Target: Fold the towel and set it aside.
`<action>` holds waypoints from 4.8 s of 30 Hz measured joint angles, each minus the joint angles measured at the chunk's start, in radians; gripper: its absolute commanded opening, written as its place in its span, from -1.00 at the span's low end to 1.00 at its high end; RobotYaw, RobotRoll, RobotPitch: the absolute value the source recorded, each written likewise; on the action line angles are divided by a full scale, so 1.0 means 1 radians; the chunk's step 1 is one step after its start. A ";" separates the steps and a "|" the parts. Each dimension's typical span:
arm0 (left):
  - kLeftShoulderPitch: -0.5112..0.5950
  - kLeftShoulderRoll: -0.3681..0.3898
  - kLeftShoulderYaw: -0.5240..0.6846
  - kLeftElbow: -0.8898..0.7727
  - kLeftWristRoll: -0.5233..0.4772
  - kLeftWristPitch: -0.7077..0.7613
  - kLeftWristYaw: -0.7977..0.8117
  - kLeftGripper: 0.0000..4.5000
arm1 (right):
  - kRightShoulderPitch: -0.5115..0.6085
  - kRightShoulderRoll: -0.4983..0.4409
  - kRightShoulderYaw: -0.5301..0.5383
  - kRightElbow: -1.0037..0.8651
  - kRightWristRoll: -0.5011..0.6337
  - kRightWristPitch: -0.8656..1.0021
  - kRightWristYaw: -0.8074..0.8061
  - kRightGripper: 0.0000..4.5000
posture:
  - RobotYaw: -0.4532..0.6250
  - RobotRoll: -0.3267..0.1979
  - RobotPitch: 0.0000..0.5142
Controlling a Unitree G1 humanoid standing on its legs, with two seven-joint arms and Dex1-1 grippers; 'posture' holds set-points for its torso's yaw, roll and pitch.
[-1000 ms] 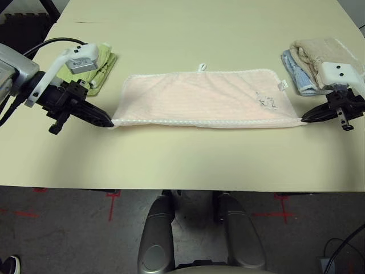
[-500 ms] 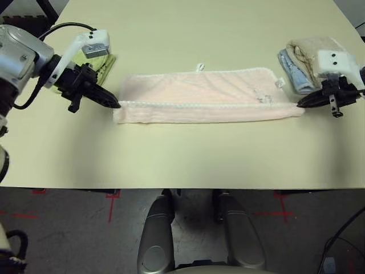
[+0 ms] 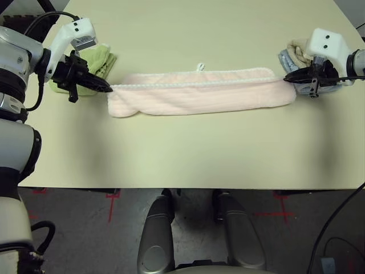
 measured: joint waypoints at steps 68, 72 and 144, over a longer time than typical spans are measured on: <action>0.101 -0.166 0.676 -0.090 0.016 0.005 0.064 0.98 | 0.168 0.227 -0.562 -0.304 0.504 0.562 -0.234 1.00 | -0.24 0.25 0.07; 0.221 -0.188 0.705 -0.124 -0.022 0.000 0.063 0.98 | 0.305 0.286 -0.624 -0.502 0.609 0.769 -0.354 1.00 | -0.25 0.25 0.05; 0.451 -0.214 0.691 -0.353 -0.106 -0.144 -0.107 1.00 | 0.561 0.556 -0.964 -0.884 1.161 1.209 -1.240 -0.55 | -0.30 0.25 0.15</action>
